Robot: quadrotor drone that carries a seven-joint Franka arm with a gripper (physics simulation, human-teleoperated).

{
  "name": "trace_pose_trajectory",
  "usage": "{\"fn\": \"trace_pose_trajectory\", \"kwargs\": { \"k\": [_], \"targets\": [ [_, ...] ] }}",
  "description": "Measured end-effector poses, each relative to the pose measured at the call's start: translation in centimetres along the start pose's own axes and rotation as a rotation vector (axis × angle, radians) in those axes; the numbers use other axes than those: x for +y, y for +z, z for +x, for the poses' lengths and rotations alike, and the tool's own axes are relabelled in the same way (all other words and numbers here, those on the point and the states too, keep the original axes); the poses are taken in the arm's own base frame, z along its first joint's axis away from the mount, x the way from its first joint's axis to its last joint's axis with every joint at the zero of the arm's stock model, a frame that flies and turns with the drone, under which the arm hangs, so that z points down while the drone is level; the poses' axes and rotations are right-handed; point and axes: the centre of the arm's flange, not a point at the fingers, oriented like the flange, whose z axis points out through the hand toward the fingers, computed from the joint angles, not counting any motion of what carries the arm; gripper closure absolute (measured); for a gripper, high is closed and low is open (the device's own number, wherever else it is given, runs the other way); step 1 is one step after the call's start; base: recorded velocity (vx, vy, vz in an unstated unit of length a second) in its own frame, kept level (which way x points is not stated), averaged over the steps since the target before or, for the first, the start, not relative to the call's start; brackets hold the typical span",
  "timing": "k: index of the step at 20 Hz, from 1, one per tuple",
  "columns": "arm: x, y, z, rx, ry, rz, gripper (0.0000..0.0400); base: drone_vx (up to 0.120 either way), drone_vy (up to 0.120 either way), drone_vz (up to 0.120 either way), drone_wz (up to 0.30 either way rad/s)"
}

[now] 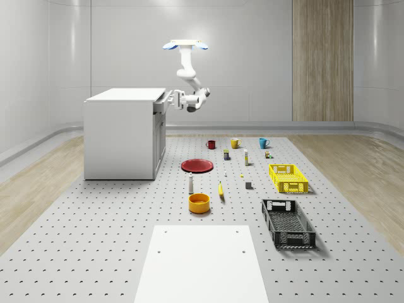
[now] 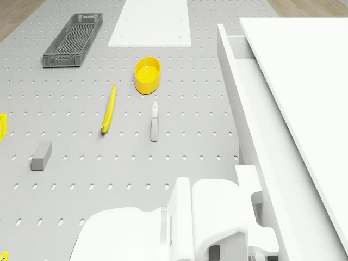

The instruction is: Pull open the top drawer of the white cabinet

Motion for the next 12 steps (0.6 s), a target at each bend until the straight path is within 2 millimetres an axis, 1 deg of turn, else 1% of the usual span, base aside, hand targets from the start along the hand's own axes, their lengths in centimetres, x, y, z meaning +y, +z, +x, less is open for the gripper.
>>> {"fn": "trace_pose_trajectory", "kwargs": {
  "k": [2, 3, 5, 8, 12],
  "targets": [
    [0.0, 0.19, 0.0, 0.0, 0.0, 0.0, 0.0209, 0.0, 0.0, 0.0, 0.0],
    [0.0, 0.26, 0.0, 0.0, 0.0, 0.0, 0.0228, 0.0, 0.0, 0.0, 0.0],
    [0.0, 0.28, 0.01, 0.0, -0.002, 0.0, 0.0252, 0.0, 0.0, 0.0, 0.0],
    [0.0, -0.21, 0.01, 0.0, -0.001, 0.0, 0.0275, 0.0, 0.0, 0.0, 0.0],
    [0.0, -0.6, 0.01, 0.0, 0.0, 0.0, 0.0286, 0.0, 0.0, 0.0, 0.0]
  ]
}}
